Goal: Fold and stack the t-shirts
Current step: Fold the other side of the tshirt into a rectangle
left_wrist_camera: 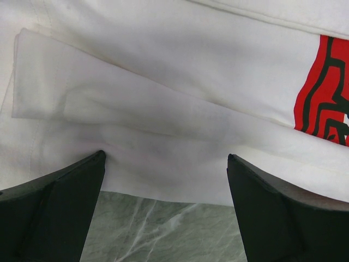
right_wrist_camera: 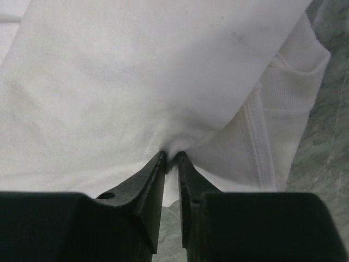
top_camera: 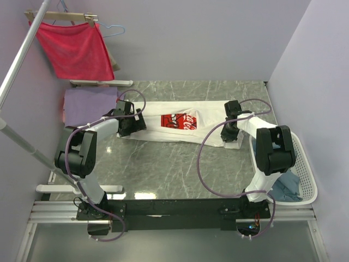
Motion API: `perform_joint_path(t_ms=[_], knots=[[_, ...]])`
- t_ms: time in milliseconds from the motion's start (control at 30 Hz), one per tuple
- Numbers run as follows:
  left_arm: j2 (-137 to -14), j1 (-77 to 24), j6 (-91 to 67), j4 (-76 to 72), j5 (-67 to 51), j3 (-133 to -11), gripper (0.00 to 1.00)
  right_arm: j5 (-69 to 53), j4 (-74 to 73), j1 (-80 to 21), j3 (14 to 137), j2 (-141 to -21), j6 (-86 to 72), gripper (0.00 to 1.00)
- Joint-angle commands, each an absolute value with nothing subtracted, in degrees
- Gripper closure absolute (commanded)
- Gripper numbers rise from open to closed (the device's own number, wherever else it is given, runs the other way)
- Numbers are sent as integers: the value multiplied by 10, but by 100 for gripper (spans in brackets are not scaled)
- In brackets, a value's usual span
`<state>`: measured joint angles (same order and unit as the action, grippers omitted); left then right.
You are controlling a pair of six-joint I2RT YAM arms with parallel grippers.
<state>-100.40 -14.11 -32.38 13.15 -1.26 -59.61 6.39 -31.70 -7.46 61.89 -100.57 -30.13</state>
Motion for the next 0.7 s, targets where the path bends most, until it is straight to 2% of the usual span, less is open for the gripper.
perform_joint_path(t_ms=[0, 33, 200, 233, 367, 667], knots=[[-1021, -144, -319, 131, -19, -609, 1, 77, -315, -72, 642, -1019, -294, 82], [-1020, -144, -319, 132, -19, -609, 1, 77, -315, -72, 642, -1020, -293, 87], [-1021, -144, -318, 133, -17, -610, 1, 78, -312, -72, 642, -1008, -287, 88], [-1022, -144, -318, 133, -18, -611, 1, 84, -315, -72, 646, -1006, -287, 83], [-1025, -144, -318, 132, -18, -611, 1, 89, -323, -73, 648, -999, -282, 76], [-1021, -144, -319, 133, -15, -608, 1, 85, -318, -73, 648, -1005, -279, 76]])
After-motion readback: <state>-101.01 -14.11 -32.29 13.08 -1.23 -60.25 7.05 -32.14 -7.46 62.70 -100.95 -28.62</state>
